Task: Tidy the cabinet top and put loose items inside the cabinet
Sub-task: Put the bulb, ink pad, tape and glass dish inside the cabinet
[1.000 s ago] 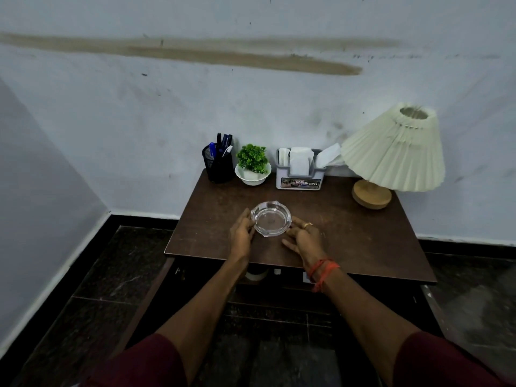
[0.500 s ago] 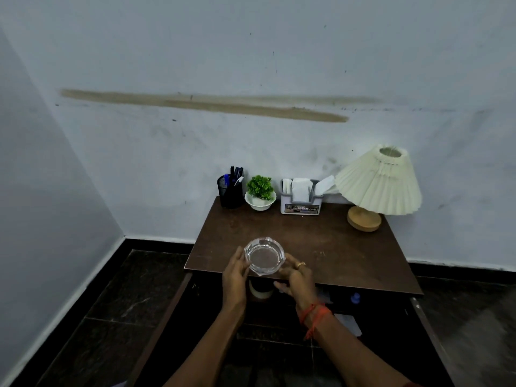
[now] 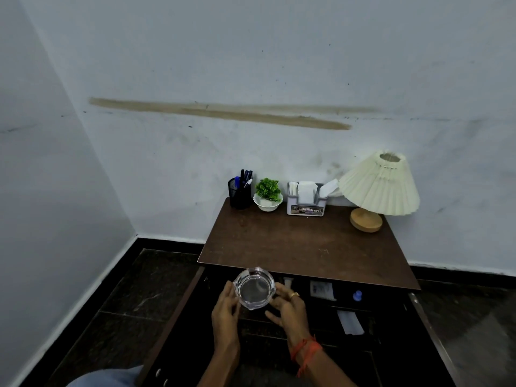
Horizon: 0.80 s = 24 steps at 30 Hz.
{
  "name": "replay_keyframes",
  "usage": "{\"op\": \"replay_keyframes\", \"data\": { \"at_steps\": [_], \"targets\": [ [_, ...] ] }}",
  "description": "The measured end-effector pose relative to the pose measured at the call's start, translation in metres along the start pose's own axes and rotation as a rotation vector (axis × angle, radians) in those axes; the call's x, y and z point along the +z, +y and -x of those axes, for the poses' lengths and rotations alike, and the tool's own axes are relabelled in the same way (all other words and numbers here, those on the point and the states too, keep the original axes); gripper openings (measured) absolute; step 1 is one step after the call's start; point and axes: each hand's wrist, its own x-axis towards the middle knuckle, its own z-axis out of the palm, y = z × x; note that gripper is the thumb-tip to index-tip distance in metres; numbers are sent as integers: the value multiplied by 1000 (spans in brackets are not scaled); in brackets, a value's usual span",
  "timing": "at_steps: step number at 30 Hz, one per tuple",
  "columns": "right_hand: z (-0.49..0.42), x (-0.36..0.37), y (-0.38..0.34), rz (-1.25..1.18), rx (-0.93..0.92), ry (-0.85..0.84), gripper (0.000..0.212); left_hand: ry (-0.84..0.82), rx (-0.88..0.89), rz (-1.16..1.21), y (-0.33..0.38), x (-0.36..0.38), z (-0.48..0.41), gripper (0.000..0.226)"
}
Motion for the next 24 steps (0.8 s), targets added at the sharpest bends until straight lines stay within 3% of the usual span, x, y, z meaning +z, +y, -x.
{"op": "replay_keyframes", "data": {
  "at_steps": [24],
  "targets": [
    [-36,17,59,133,193,49,34,130,-175,-67,-44,-43,-41,47]
  ]
}}
